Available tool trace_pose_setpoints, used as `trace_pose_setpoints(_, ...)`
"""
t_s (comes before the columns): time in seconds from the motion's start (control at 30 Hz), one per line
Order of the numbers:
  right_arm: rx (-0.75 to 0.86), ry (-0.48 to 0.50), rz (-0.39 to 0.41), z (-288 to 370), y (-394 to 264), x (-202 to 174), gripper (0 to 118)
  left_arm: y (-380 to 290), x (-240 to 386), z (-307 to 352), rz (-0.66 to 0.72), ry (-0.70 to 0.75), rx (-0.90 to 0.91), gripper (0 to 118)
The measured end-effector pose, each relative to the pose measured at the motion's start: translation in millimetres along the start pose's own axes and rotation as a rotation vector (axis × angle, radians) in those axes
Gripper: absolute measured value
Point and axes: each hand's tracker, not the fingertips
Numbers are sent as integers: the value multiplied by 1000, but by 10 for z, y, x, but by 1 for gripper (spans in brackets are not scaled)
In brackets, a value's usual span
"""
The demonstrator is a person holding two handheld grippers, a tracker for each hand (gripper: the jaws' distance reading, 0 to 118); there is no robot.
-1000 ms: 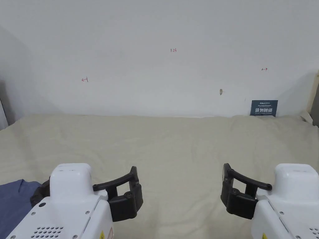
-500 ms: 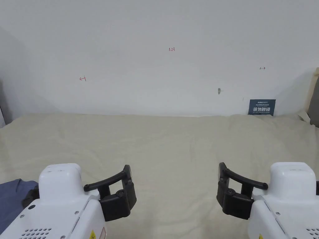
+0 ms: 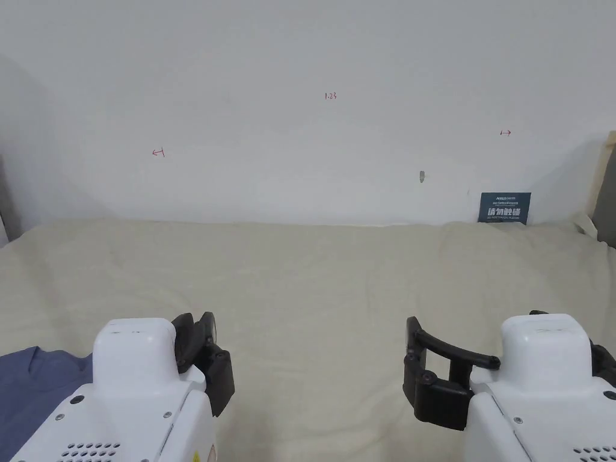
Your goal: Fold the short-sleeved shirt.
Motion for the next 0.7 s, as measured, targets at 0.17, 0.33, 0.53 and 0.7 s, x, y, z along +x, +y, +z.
trace_pose_setpoints(0.17,10,17,-28,2,1,14,40,15,-18,14,4,10,8,6)
trace_pose_setpoints(0.33,2,-23,-79,-29,-18,82,0,17,-48,20,8,22,8,0)
trace_pose_setpoints(0.53,8,-32,-88,-29,-2,124,0,29,-57,22,6,11,8,0)
trace_pose_setpoints(0.7,-5,-9,-116,-59,-11,129,0,28,-24,5,-6,4,7,0)
